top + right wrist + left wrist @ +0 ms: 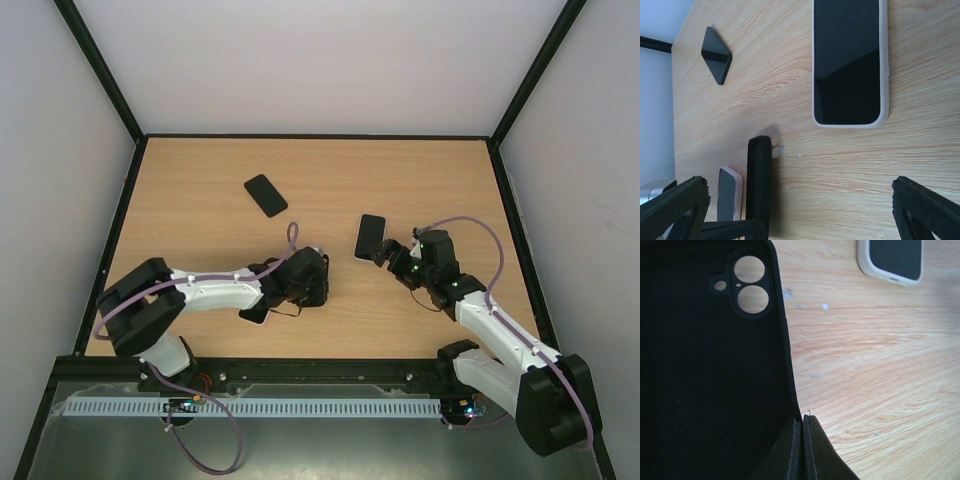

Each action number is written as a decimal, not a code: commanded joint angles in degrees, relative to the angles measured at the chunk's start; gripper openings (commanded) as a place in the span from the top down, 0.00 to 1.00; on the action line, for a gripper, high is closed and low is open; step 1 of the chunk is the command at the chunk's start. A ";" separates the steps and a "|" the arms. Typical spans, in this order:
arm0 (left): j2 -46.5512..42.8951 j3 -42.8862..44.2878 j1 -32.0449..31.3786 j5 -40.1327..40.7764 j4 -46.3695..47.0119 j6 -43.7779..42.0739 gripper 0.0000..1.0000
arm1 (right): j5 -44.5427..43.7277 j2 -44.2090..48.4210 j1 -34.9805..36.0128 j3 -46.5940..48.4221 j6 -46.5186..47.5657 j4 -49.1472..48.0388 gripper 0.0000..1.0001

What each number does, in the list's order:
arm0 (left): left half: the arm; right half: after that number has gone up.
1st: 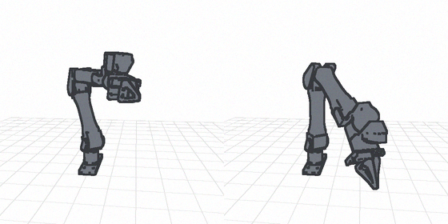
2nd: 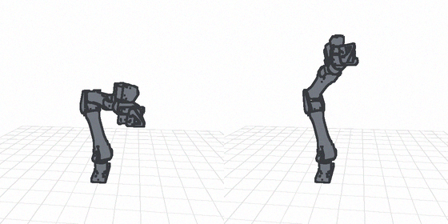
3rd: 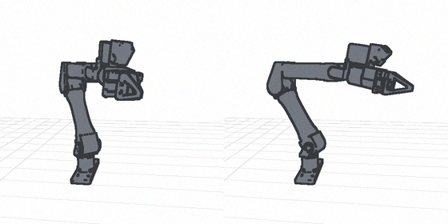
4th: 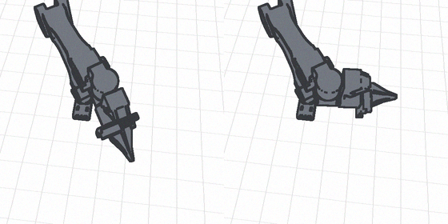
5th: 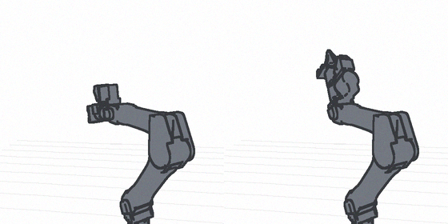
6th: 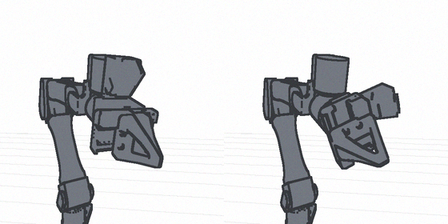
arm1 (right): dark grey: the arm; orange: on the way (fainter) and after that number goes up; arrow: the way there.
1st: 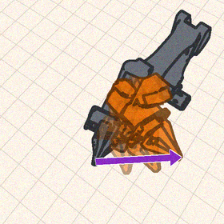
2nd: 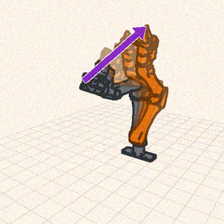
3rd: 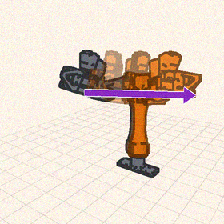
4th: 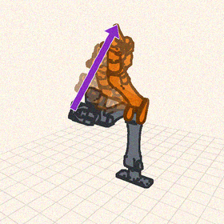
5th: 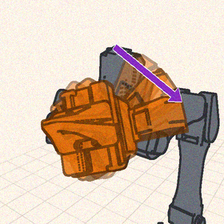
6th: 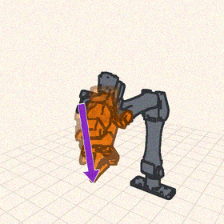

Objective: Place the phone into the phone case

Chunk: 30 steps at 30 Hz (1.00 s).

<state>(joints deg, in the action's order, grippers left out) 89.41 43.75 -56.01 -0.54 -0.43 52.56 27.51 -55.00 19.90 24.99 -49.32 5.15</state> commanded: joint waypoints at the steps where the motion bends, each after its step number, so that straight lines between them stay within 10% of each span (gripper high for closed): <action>1: 2.31 1.95 -0.83 -3.22 5.62 3.42 0.92 | -1.78 0.92 0.23 -0.38 0.43 1.42 0.03; 17: -1.24 6.59 8.92 13.70 -9.72 -1.79 0.01 | -0.34 2.02 0.34 -1.21 0.11 -0.22 0.02; 30: 15.15 24.23 26.57 22.56 -16.23 -11.86 0.00 | -0.01 2.64 0.32 -0.81 0.73 1.47 0.03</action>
<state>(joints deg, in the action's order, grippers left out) 98.21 62.81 -31.42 18.02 -12.03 44.14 27.09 -52.86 19.92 24.16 -49.10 5.41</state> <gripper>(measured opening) 0.997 0.975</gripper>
